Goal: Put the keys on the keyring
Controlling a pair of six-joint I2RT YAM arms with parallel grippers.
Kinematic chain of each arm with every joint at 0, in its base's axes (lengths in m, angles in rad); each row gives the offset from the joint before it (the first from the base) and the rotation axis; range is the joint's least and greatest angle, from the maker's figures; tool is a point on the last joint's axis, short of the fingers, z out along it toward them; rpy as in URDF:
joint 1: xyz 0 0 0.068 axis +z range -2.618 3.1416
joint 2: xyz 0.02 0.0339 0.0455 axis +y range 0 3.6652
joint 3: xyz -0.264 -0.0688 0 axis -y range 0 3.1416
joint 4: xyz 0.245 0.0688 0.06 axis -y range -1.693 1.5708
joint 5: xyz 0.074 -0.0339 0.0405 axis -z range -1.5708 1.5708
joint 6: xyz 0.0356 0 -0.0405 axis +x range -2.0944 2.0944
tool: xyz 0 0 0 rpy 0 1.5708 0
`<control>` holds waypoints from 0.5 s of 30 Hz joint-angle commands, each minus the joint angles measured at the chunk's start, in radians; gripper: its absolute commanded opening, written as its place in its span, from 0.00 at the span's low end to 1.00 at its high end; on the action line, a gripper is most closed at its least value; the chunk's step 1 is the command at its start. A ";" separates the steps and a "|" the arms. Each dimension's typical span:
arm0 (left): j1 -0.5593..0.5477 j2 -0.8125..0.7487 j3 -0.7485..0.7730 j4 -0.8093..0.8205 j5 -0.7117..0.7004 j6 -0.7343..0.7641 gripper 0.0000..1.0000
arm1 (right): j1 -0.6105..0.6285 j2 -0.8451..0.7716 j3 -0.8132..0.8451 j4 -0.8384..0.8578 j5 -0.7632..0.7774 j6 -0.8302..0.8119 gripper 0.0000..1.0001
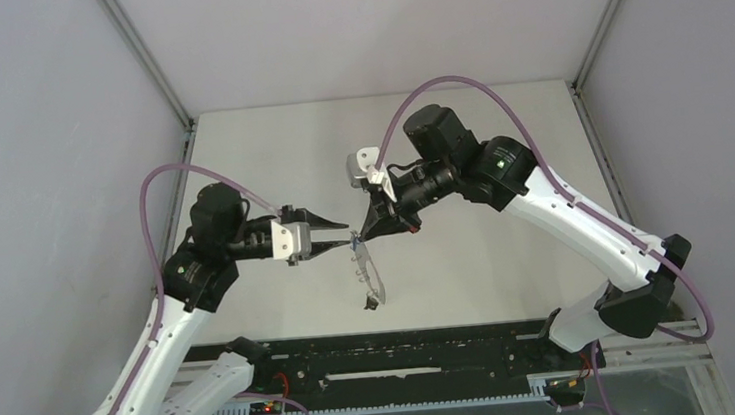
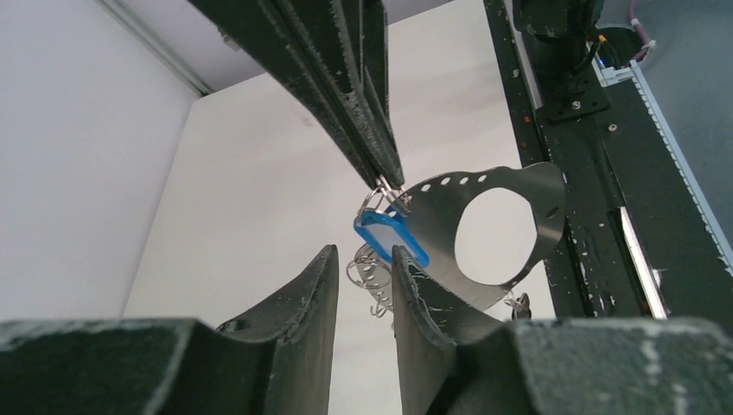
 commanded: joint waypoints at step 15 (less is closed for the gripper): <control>-0.004 -0.011 0.063 -0.067 0.114 0.090 0.19 | 0.026 0.065 0.117 -0.076 -0.052 -0.039 0.00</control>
